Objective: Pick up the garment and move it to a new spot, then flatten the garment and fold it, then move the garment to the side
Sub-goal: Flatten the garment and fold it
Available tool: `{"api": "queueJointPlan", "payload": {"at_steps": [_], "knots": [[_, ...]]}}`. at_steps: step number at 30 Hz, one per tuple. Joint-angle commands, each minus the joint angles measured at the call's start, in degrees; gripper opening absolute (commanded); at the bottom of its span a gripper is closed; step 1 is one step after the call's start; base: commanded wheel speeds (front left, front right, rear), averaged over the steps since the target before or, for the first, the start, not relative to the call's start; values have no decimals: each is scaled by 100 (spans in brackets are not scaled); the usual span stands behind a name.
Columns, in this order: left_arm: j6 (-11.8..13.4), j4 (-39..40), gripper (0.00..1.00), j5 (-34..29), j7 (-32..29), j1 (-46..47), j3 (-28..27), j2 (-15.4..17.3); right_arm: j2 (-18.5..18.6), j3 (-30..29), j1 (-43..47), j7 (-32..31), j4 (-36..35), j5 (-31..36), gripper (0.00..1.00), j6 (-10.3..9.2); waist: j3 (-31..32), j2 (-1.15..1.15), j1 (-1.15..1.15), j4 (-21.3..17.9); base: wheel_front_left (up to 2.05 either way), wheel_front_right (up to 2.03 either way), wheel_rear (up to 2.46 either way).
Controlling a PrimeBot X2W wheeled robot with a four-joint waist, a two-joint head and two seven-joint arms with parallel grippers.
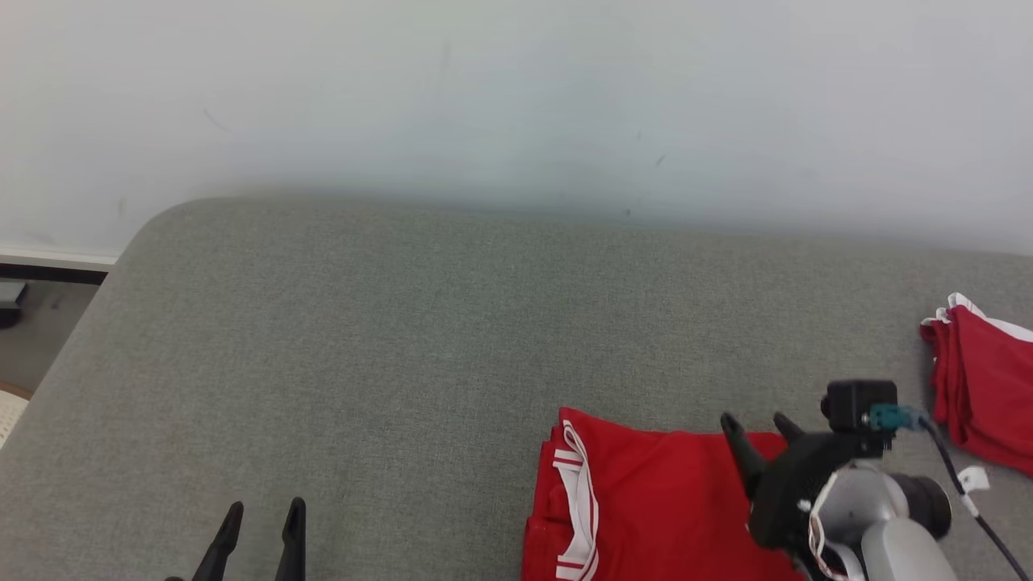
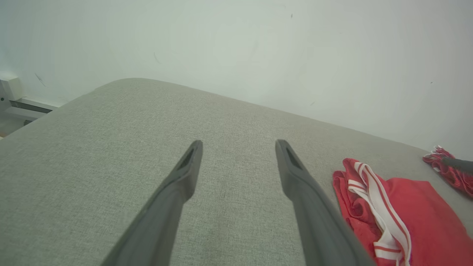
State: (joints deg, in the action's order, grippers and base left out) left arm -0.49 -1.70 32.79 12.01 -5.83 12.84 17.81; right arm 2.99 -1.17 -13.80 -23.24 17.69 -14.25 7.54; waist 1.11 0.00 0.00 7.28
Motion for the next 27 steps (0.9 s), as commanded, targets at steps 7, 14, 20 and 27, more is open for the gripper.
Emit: {"api": "queueJointPlan", "payload": {"at_steps": [7,14,20,27], "knots": [[-59,-97,100,69,100,137,31,-60,-15,557,606,-300,-243,0,0,-13,-175,0,0,-15,0,0,0],[-142,-235,100,62,154,288,81,-108,-14,1570,359,-304,136,-239,0,-13,-331,0,0,120,0,0,0],[-183,-366,100,67,179,408,103,-131,-10,2316,-18,-173,510,-534,0,-14,-394,0,0,268,0,0,0],[-193,-437,100,79,192,453,139,-145,-8,2872,-359,-63,983,-796,0,-13,-385,0,0,397,0,0,0]]}}
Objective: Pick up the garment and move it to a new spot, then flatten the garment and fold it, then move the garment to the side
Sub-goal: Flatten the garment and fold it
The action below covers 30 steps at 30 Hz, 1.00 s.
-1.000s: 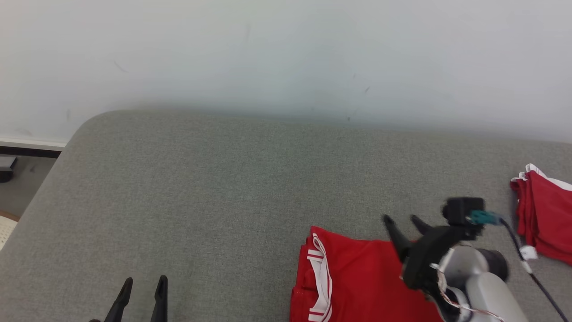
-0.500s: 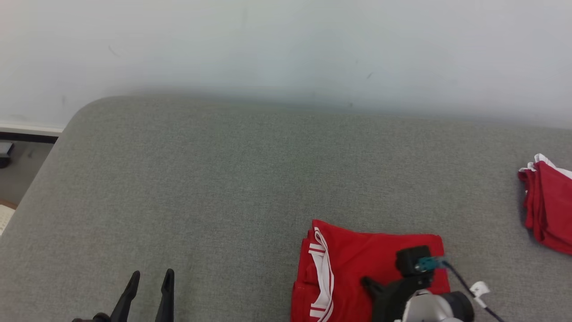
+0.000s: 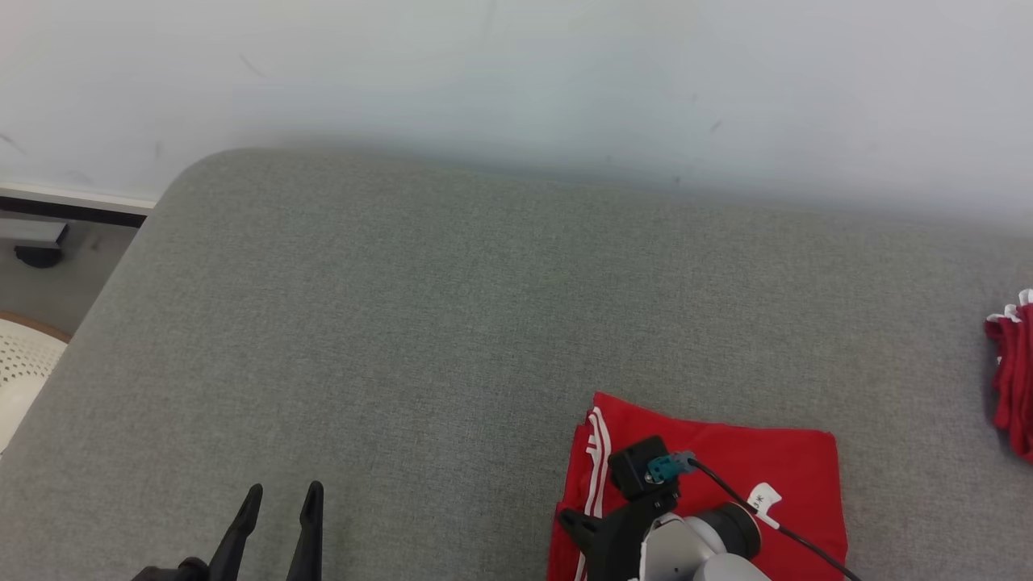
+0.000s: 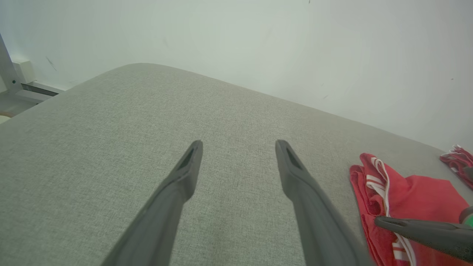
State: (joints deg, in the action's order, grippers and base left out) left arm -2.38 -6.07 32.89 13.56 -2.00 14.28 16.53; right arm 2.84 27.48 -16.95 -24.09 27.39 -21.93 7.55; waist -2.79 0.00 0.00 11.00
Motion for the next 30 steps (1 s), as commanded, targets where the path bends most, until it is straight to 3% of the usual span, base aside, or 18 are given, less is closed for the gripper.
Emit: {"api": "queueJointPlan", "payload": {"at_steps": [1,8,9,10,11,16,24,30], "knots": [[-4,-11,100,70,39,72,0,-21,7,86,-90,57,66,-91,0,-15,8,0,0,38,0,0,0],[18,-66,100,75,58,-23,-18,-4,5,434,-394,567,20,-475,0,-14,117,0,0,27,0,0,0],[33,-58,100,79,64,-63,-40,11,5,431,-443,682,-56,-523,38,-15,154,0,0,0,0,0,0],[37,-40,100,76,67,-97,-55,29,7,430,-459,759,-130,-544,93,-15,184,0,0,-26,0,0,0],[57,-19,100,70,62,-130,-62,44,6,431,-460,827,-220,-558,100,-14,222,0,0,-57,0,0,0],[136,79,100,75,74,-289,-131,109,11,-34,-174,1063,-756,-331,100,-15,428,0,0,-284,0,0,0],[203,203,100,62,158,-510,-434,8,4,-1806,1131,1548,-2112,734,100,-14,636,0,0,-757,0,0,0],[172,89,100,43,160,-671,-662,-137,3,-2401,1702,1870,-2693,1072,100,-15,749,0,0,-1008,0,0,0]]}}
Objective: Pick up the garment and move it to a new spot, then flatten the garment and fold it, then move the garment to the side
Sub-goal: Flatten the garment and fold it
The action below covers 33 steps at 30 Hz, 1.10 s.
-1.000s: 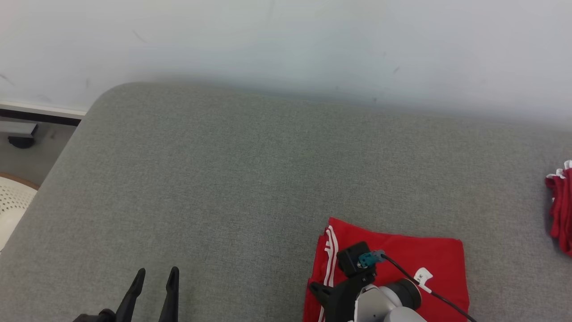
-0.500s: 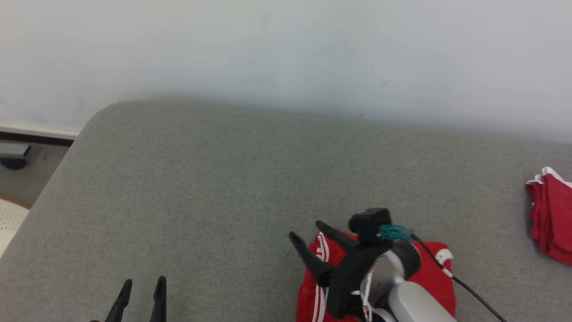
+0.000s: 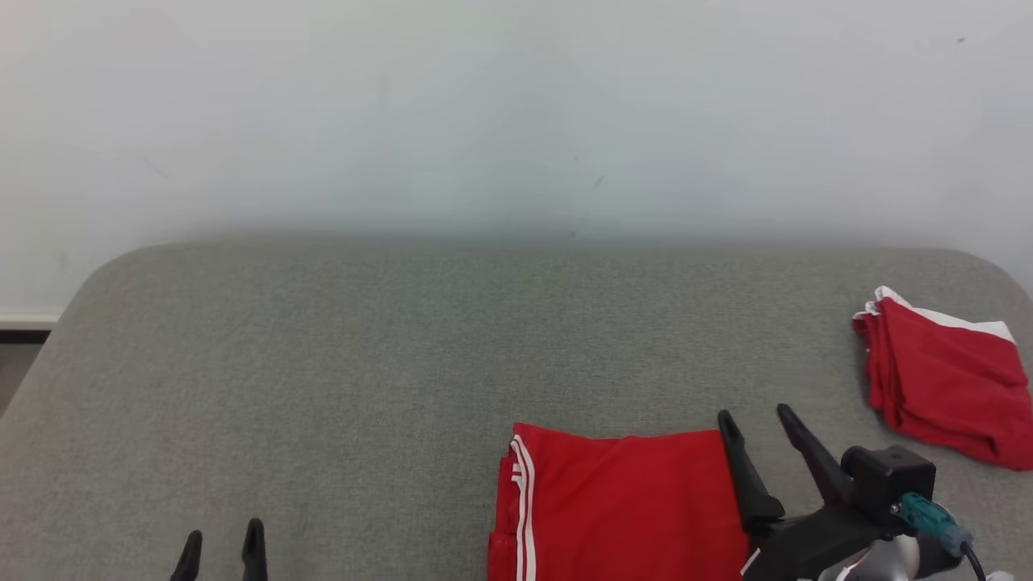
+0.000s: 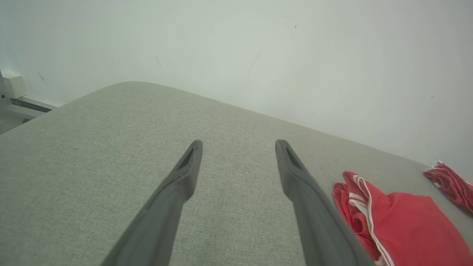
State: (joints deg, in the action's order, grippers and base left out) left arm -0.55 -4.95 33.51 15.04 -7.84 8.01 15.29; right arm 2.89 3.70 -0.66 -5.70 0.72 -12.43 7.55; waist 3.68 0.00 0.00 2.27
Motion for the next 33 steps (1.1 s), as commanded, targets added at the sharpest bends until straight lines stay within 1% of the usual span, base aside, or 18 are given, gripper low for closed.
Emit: {"api": "queueJointPlan", "payload": {"at_steps": [1,4,8,15,20,26,33], "knots": [[-2,-38,100,-21,14,-97,-95,-35,0,-36,120,83,-67,240,100,-14,122,0,0,-168,0,0,0],[-27,-138,100,-3,17,-219,-231,-109,3,-192,227,293,-67,392,100,-15,173,0,0,-247,0,0,0],[-73,-297,100,-33,10,-195,-214,-77,-1,-368,344,411,114,421,100,-14,197,0,0,-261,0,0,0],[-96,-591,100,-111,-171,15,-159,122,0,-396,516,614,555,493,100,-15,222,0,0,-241,0,0,0],[-55,-529,100,-315,-87,177,-208,284,19,-356,493,797,809,456,100,-14,232,0,0,-250,0,0,0],[-56,-424,100,-479,-75,217,-130,368,30,-318,404,916,1031,428,100,-15,209,0,0,-292,0,0,0],[35,-260,100,-516,-187,221,-51,366,26,-384,347,876,1041,547,100,-15,158,0,0,-316,0,0,0]]}}
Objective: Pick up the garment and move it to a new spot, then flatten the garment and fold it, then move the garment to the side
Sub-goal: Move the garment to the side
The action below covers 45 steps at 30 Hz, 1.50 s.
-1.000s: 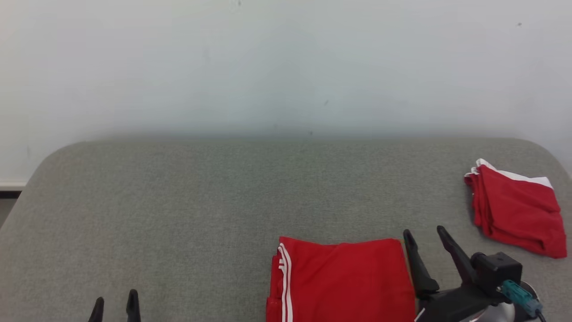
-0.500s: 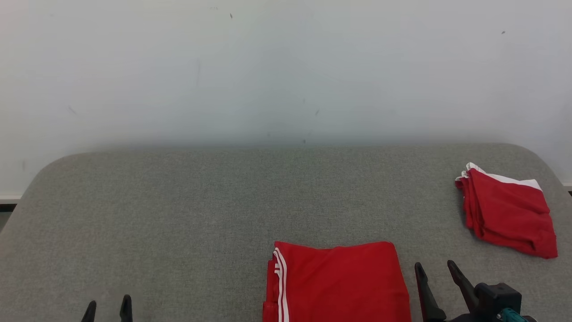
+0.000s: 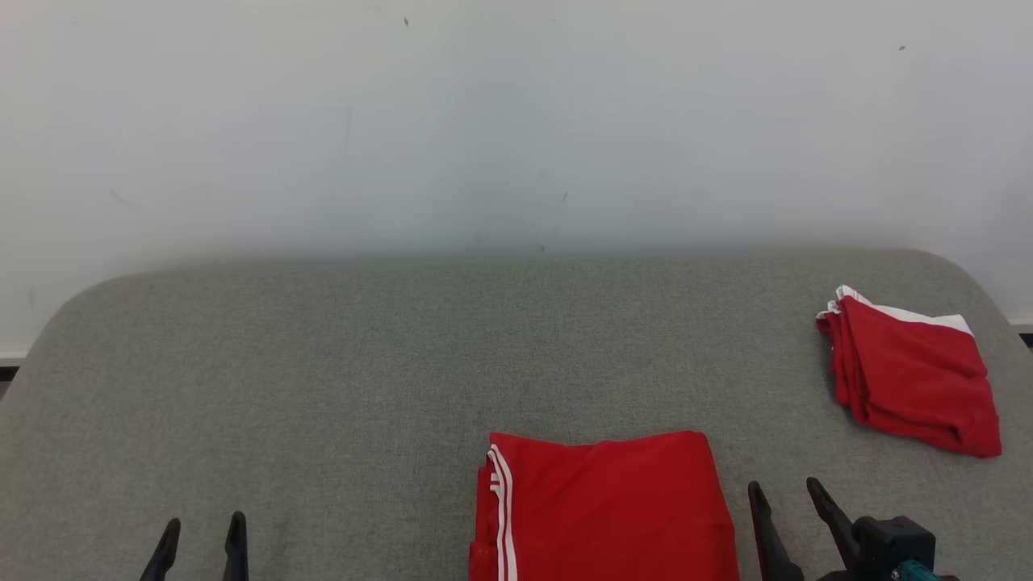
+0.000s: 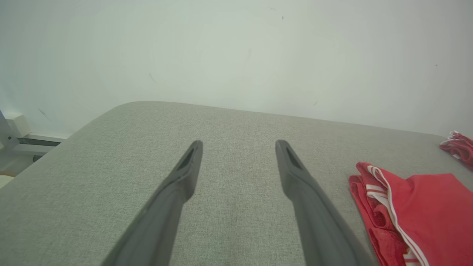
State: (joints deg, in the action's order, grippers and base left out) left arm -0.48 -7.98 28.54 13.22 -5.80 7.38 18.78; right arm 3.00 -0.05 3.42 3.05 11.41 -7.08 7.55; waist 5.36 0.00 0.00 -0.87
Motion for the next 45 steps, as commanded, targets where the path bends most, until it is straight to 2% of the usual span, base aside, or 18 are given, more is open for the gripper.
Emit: {"api": "queueJointPlan", "payload": {"at_steps": [1,12,15,20,27,29,38,45], "knots": [[37,62,100,-9,-19,2,21,14,13,-12,-68,-8,-35,24,100,-15,-17,0,0,-3,0,0,0],[134,258,100,59,-185,-98,73,30,-5,-66,-43,-188,-138,171,100,-14,-116,0,0,43,0,0,0],[141,297,100,70,-279,-73,102,42,-7,-67,-73,-425,-199,257,100,-14,-153,0,0,77,0,0,0],[170,383,100,63,-328,-55,136,53,-8,-129,-104,-1045,-345,259,100,-15,-214,0,0,122,0,0,0],[207,505,100,47,-354,-113,216,18,-12,-759,-246,-2538,-294,144,100,-14,-396,0,0,218,0,0,0],[204,522,100,57,-347,-128,246,-1,-18,-724,-341,-2789,-295,135,100,-14,-442,0,0,265,0,0,0],[204,575,100,50,-379,31,313,3,-8,-657,-871,-3379,232,68,100,-15,-675,0,0,489,0,0,0],[197,529,100,49,-396,106,398,-17,-10,-543,-1173,-3710,1068,-69,100,-14,-723,0,0,641,0,0,0]]}}
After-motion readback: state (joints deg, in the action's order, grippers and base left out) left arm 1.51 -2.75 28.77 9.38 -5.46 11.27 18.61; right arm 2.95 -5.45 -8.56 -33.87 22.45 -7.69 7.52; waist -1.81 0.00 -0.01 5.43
